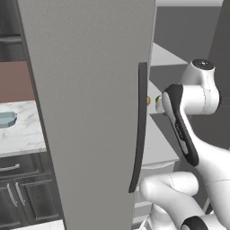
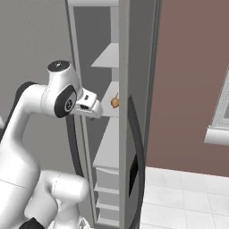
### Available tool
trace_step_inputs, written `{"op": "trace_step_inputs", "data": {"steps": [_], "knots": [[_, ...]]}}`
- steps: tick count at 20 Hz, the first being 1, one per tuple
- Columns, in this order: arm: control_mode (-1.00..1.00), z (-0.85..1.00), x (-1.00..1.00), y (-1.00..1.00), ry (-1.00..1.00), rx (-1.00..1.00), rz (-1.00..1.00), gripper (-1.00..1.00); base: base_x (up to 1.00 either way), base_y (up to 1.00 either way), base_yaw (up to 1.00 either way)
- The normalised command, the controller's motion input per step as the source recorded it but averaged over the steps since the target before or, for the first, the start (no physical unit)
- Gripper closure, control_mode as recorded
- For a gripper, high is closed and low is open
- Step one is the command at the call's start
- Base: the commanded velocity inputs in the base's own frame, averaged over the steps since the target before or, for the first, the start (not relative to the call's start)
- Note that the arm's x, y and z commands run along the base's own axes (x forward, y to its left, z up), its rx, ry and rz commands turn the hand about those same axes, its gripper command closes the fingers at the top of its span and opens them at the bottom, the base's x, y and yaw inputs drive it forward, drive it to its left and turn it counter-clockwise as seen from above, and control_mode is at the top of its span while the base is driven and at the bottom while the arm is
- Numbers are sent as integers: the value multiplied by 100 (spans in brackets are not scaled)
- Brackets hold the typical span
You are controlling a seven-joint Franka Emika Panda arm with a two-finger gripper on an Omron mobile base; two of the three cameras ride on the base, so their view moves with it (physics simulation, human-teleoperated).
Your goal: Take the lime and onion out of the freezer and place them in the tupperware container on the counter. Then put the tupperware containing the vegetables back in the freezer.
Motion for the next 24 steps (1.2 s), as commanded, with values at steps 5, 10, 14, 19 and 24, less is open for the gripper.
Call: {"op": "trace_step_inputs", "data": {"steps": [5,10,14,19,24], "knots": [[-100,-22,24,-15,0,3,-3,-100,0,0,0],[-100,-15,47,-25,0,0,0,-100,0,0,0],[-100,-17,45,-25,-3,0,0,-100,0,0,0],[-100,-6,25,-28,-4,0,1,-100,0,0,0],[-100,-3,29,-2,-6,0,3,-100,0,0,0]]}}
